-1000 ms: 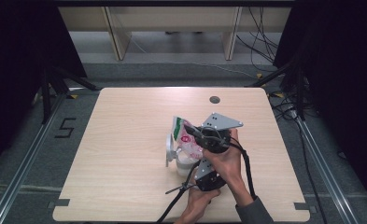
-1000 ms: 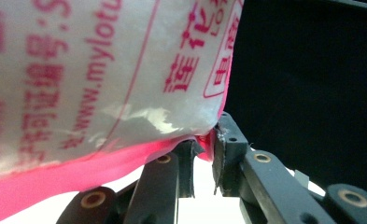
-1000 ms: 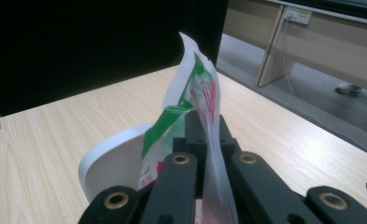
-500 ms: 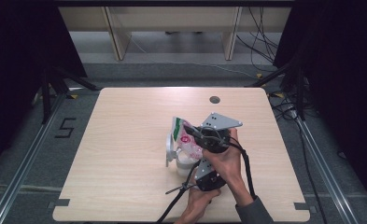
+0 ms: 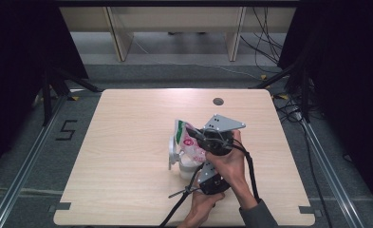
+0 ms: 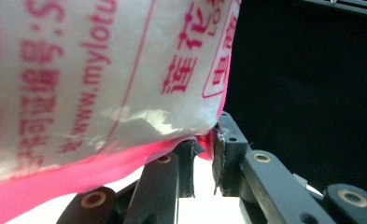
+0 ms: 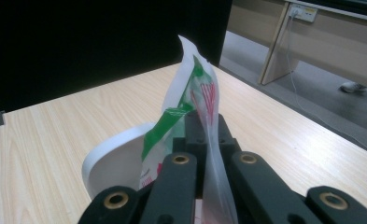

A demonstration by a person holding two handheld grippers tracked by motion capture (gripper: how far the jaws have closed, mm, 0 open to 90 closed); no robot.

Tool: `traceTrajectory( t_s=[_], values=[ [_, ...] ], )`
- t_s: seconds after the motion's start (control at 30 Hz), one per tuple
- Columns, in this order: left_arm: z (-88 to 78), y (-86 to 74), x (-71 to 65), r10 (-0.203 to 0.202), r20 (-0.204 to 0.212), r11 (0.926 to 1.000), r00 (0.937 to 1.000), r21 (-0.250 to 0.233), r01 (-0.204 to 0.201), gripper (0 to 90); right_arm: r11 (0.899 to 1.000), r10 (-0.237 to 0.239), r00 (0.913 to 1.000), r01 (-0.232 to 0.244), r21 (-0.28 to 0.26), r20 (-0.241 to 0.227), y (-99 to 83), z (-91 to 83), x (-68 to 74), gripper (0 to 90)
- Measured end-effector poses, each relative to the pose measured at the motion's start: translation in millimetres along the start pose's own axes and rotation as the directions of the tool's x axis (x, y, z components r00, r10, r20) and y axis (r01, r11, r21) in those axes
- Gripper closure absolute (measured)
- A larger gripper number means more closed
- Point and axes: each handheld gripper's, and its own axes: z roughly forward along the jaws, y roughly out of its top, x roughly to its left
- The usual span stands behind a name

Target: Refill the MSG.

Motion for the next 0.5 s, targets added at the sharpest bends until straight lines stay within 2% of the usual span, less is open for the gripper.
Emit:
traceTrajectory(
  t_s=[0.23,0.27,0.3,0.4,0.5],
  values=[
    [0.1,0.1,0.2,-0.001,0.005,1.0000,1.0000,-0.007,0.001,79.9,1.000,-0.003,1.0000,0.003,-0.006,0.005,0.3,0.9,0.7,90.0],
    [0.2,0.1,0.3,-0.001,0.007,1.0000,1.0000,-0.009,0.002,79.9,1.000,-0.001,0.9998,0.001,-0.007,-0.019,0.3,2.3,1.1,90.0],
    [0.1,0.1,0.3,-0.001,0.006,1.0000,1.0000,-0.008,0.001,79.9,1.000,0.005,0.9997,-0.005,0.000,-0.024,0.4,2.1,1.5,90.0],
    [-0.1,0.1,0.2,-0.001,0.007,1.0000,1.0000,-0.008,0.001,79.9,1.000,-0.007,1.0000,0.007,-0.001,-0.005,0.7,1.2,0.4,90.0],
    [0.3,0.1,0.2,-0.002,0.007,1.0000,1.0000,-0.009,0.002,79.9,1.000,0.006,0.9997,-0.006,0.002,-0.022,0.7,1.8,1.5,90.0]
  ],
)
